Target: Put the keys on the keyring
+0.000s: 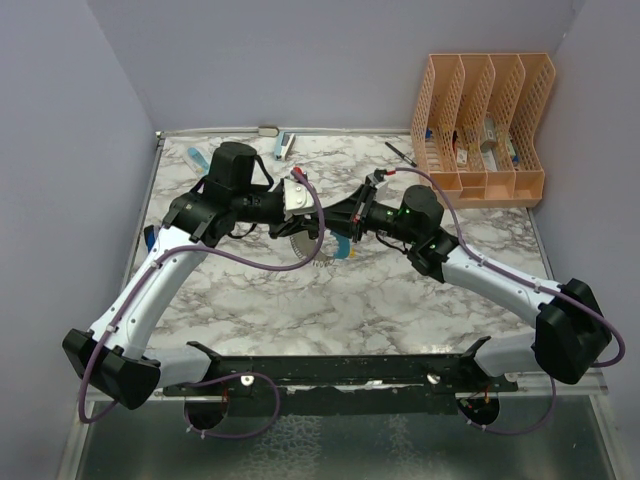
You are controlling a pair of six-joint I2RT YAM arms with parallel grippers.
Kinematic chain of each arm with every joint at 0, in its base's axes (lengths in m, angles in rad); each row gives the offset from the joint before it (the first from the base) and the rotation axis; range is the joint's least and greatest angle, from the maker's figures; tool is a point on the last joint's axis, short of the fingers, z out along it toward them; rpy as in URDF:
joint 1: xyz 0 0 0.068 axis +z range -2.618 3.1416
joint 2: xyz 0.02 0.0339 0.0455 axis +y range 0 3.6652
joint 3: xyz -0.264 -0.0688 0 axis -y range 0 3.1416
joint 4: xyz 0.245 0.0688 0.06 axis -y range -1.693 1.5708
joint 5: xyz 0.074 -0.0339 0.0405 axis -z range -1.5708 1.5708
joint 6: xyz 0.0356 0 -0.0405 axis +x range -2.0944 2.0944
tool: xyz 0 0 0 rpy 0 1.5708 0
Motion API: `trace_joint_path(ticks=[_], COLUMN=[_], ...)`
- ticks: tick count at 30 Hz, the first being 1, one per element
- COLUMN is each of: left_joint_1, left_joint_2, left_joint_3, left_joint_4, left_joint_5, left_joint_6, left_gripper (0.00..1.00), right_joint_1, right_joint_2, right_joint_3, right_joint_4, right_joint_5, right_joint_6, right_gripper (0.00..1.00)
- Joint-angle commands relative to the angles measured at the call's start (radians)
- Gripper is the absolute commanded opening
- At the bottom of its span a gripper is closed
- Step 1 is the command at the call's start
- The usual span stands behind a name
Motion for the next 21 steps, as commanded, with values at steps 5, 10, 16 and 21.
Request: trace_joint_path(ticks=[5,10,16,21], left_joint_1=[-0.004,-0.004,-0.004,-0.004], left_joint_2=[0.015,0.027,0.078,0.082], left_joint_3=[0.017,0.041,0.117,0.138], left_joint_4=[-0.044,-0.088,-0.229,-0.258], left_joint_5=[0.085,0.14,0.196,0.205], left_joint_6=[-0.014,-0.02,-0.009,-0.02], left_gripper=[0.23,0.21,0.18,0.17], right_joint_1=[0.003,0.002,0.002,0.002], right_joint_2=[0.044,0.112,0.136,0.111], right_joint_3=[0.028,0.067,0.105,0.153], right_joint_4=[0.147,0.211,0.217,0.093], right_joint_5=[-0.1,-0.229,-0.31,-0.334], right_joint_6=[-0.076,-0.123,-0.213,-0.359], right_gripper=[0.15,0.18,0.15,0.15])
